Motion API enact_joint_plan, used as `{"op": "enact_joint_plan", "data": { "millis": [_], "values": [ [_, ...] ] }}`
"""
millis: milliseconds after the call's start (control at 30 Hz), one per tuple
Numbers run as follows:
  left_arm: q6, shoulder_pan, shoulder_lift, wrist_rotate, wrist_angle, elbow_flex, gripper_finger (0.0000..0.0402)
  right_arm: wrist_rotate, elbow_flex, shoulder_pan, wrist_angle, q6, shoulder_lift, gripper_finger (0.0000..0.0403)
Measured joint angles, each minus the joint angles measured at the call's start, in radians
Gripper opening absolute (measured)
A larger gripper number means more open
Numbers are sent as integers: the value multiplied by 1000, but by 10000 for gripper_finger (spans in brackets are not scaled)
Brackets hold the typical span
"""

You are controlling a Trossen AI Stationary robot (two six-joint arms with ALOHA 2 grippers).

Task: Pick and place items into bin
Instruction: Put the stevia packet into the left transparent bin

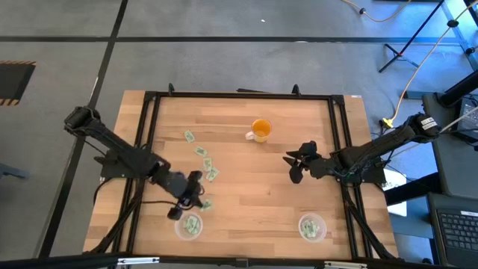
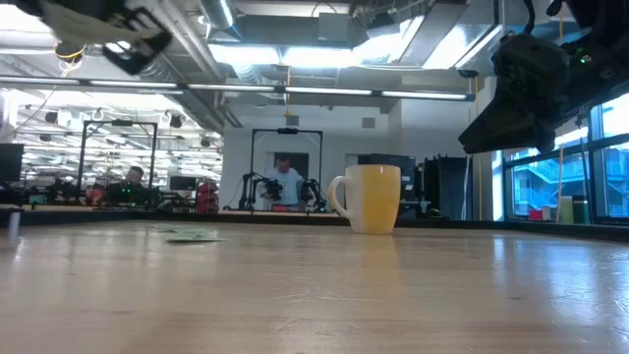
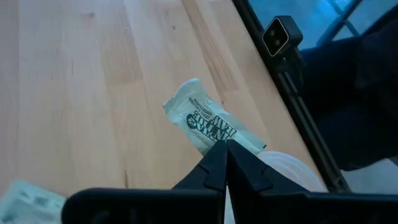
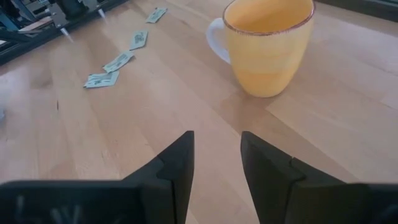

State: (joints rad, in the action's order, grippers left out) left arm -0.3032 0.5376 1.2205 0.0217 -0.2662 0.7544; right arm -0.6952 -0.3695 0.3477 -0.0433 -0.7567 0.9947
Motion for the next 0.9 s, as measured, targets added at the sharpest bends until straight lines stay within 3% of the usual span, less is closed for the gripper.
{"op": "enact_joint_plan", "data": {
  "millis": [233, 400, 567, 900],
  "values": [
    [-176, 183, 36, 166, 2, 0, 1, 0, 0, 0, 1, -1, 0, 135],
    [-263, 250, 81, 234, 5, 0, 2, 0, 0, 0, 1, -1, 0, 135],
    [-343, 272, 144, 234, 11, 0, 2, 0, 0, 0, 1, -1, 0, 135],
    [-421, 282, 241, 136, 74, 0, 2, 0, 0, 0, 1, 0, 0, 135]
  ]
}}
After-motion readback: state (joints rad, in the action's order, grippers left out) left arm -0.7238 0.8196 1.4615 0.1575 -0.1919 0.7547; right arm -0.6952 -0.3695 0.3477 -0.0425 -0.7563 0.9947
